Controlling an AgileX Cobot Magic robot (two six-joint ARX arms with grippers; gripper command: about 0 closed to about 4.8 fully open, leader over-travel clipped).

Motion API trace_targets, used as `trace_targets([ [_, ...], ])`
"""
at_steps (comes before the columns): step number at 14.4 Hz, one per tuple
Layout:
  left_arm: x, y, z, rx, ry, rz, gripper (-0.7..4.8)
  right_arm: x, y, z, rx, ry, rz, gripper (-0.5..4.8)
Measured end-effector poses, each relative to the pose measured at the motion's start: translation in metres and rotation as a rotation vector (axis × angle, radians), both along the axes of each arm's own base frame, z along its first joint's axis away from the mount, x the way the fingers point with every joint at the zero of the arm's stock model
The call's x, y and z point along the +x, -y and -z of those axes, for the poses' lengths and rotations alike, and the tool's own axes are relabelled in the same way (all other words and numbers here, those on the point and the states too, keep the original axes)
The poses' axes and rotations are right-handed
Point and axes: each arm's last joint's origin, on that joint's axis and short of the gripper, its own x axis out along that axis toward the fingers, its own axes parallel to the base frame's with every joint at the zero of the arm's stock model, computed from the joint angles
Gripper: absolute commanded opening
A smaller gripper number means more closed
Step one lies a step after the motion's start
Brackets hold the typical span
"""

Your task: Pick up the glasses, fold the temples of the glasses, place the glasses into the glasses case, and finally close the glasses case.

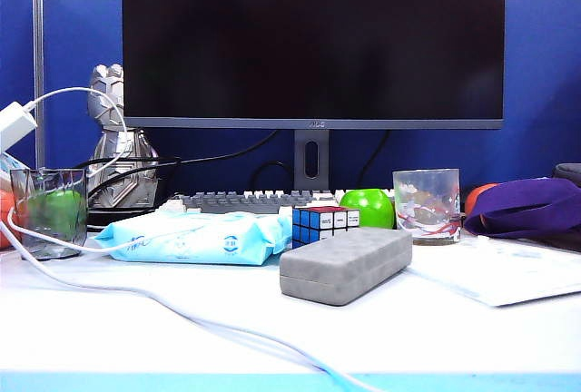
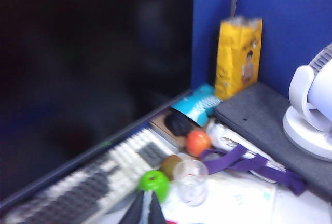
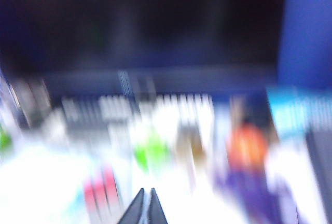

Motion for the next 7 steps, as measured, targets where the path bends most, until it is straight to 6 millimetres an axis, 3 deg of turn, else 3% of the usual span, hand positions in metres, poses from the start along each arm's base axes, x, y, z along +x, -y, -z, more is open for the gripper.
trace_targets([
  [1, -0.015, -0.014, -0.002, 0.009, 0.015, 0.001, -0.06, -0.006, 0.001, 0.024, -0.008, -0.037, 0.002, -0.06],
  [4, -0.050, -0.046, 0.019, 0.033, -0.001, 0.004, -0.06, -0.020, 0.006, 0.088, -0.017, -0.093, 0.074, -0.05],
  [5, -0.061, -0.056, 0.032, 0.035, -0.003, 0.006, -0.06, -0.023, 0.007, 0.104, 0.044, -0.101, 0.083, -0.05],
  [7, -0.074, -0.067, 0.057, 0.043, -0.019, 0.005, -0.06, -0.025, 0.007, 0.116, 0.128, -0.086, 0.090, -0.05],
])
